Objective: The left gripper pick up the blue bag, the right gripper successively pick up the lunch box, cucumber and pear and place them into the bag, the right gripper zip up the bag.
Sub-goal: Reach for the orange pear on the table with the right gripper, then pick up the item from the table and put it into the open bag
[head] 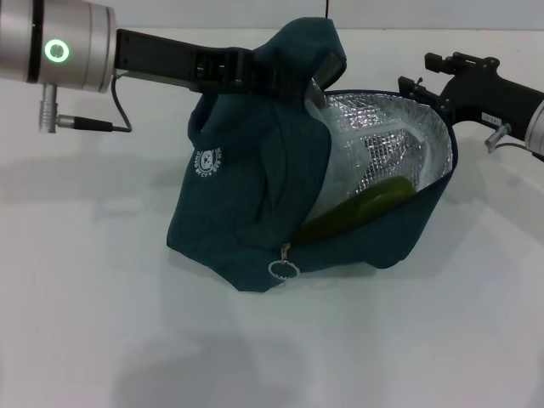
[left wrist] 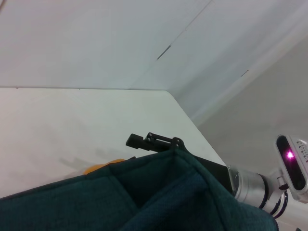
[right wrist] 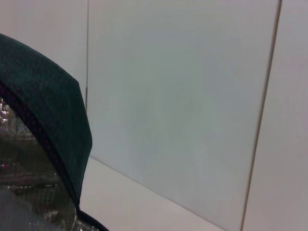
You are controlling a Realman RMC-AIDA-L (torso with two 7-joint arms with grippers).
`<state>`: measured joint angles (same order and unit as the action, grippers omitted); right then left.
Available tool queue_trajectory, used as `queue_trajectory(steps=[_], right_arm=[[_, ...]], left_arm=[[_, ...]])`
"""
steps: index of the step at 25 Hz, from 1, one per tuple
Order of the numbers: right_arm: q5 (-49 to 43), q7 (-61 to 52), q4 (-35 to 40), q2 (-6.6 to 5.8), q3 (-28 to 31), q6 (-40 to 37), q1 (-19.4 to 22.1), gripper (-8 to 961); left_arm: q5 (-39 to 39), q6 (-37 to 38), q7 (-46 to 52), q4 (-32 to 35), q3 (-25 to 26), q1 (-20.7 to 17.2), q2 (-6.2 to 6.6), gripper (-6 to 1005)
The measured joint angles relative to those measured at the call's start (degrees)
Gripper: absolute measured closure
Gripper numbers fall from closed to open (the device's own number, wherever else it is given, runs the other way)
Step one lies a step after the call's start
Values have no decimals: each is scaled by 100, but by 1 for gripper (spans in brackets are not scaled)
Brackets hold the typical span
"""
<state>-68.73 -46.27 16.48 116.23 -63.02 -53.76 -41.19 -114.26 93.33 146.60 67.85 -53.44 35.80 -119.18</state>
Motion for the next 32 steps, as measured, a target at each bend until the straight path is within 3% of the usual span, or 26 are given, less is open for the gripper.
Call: queue_trajectory(steps=[3, 9, 12, 22, 25, 32], right_arm=[[-2, 2, -5, -1, -5, 81, -5, 398], [-23, 51, -84, -4, -10, 138, -63, 560], [-16, 139, -84, -5, -15, 134, -64, 796], [-15, 154, -43, -5, -4, 73, -26, 931], [68, 138, 49, -24, 44, -54, 29, 927], [263, -234, 1010, -59, 4, -533, 657, 916]], left_arm=[[0, 0, 0, 0, 0, -1, 0, 943], [0, 0, 0, 0, 0, -1, -7, 943], [0, 0, 0, 0, 0, -10, -8, 943], [0, 1, 0, 0, 0, -26, -8, 943], [6, 9, 0, 0, 0, -37, -8, 943], [12, 44, 0, 4, 0, -49, -9, 943]])
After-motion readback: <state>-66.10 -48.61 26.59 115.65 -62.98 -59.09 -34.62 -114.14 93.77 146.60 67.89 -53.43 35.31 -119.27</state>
